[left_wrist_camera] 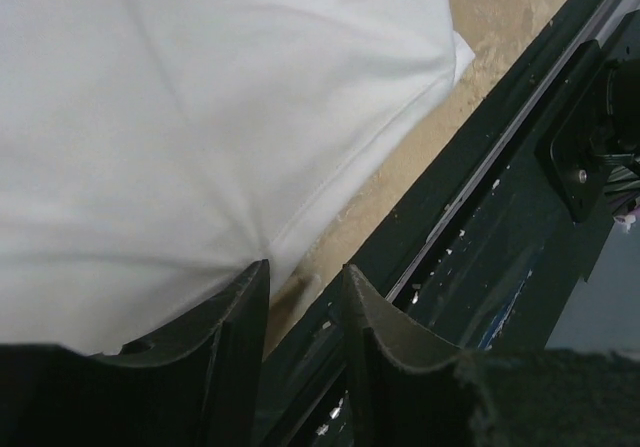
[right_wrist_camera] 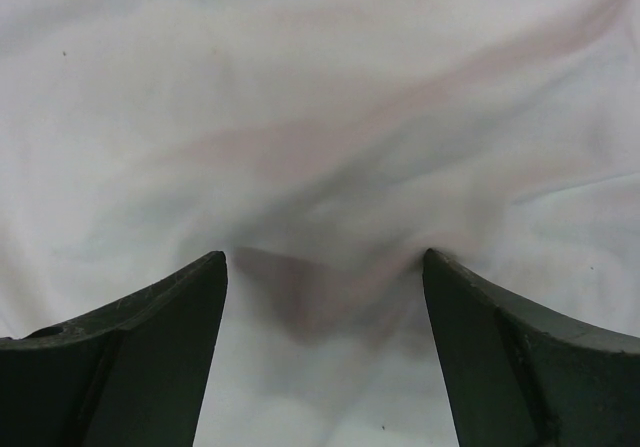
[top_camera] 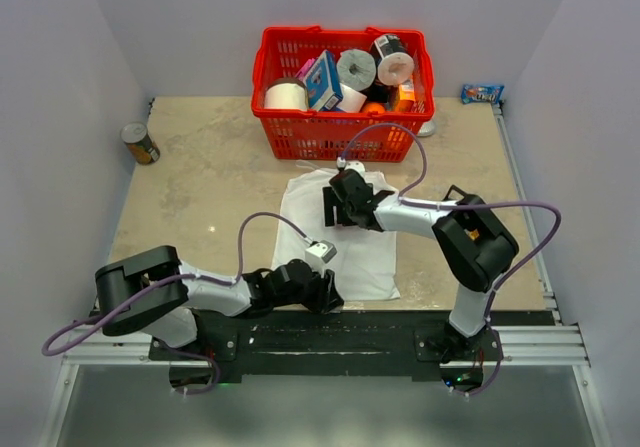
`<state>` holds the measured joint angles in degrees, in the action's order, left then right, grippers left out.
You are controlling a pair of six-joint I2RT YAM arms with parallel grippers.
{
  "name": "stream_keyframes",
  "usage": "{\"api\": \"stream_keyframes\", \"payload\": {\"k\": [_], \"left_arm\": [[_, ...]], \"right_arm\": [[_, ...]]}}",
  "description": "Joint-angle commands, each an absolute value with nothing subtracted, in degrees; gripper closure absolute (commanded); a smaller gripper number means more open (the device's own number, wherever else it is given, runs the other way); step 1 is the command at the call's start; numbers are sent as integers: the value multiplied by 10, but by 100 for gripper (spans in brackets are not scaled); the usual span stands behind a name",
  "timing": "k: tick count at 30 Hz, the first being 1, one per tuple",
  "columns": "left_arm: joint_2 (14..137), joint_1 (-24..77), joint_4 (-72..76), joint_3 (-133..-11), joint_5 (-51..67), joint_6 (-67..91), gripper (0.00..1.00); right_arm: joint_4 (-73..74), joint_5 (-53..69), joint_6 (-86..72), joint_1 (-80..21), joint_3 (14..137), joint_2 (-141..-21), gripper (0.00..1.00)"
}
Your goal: Pin the brooch onto the clothing
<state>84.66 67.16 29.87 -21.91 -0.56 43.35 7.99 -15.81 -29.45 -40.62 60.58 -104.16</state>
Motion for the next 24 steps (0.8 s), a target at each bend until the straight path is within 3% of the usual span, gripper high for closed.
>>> {"api": "stream_keyframes", "payload": {"k": [1,4,5,8,11,14,19,24], "left_arm": [[843,685,258,-245,-33,439,60],[822,685,244,-254,-41,442,50],[804,686,236,-266,-53,435,40],[768,685,181,-313,-81,401,23],[734,681,118,-371,-104,358,13],[695,669,97,-395,-97,323,7],[624,567,43,-413,-27,278,2],[615,454,-94,-532,-3,146,0]], "right_arm": [[75,-179,-299,-400,620,-1051,18],[93,-171,-292,-400,628,-1019,18],[104,-170,-288,-399,629,-989,18],[130,-163,-264,-399,631,-920,16],[181,-159,-243,-393,639,-873,13],[207,-159,-238,-374,618,-816,11],[207,-156,-234,-305,534,-734,8],[214,-163,-207,-197,505,-716,8]]}}
